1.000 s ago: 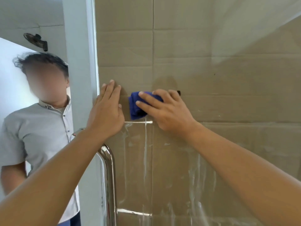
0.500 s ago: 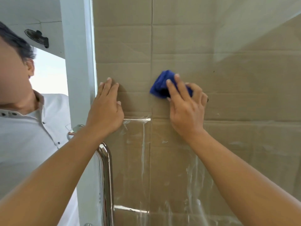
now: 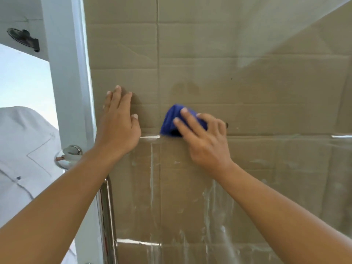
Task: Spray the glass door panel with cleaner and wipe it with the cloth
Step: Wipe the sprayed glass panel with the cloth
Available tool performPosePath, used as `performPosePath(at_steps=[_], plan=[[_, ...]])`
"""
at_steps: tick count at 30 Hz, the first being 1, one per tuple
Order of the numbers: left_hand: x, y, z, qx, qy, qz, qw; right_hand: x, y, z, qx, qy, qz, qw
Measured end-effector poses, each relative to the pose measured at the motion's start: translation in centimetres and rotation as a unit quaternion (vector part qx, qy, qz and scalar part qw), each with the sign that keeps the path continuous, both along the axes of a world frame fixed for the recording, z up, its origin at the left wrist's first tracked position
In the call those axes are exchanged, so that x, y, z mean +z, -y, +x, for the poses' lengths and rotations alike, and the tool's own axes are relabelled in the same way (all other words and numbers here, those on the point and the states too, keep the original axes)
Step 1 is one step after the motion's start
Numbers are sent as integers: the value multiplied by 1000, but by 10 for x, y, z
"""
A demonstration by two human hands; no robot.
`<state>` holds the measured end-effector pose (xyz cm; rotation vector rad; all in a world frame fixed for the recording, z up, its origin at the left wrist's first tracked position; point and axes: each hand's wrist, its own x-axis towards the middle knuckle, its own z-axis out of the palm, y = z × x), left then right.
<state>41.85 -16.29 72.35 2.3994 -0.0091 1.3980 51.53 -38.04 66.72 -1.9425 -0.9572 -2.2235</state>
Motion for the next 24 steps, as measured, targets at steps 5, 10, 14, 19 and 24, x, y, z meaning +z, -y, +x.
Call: performPosePath(at_steps=[5, 10, 14, 19, 24], plan=[[1, 8, 6, -13, 6, 9, 1000, 1, 38, 5, -7, -34, 73, 997], [-2, 16, 9, -8, 8, 0, 1000, -16, 42, 4, -10, -50, 177, 983], [-4, 20, 13, -9, 10, -8, 1000, -33, 66, 4, -24, -24, -28, 999], [-6, 21, 18, -5, 18, -4, 1000, -21, 77, 7, 27, -91, 337, 937], [-7, 23, 19, -2, 26, -6, 1000, -51, 60, 1, -30, -66, 55, 996]])
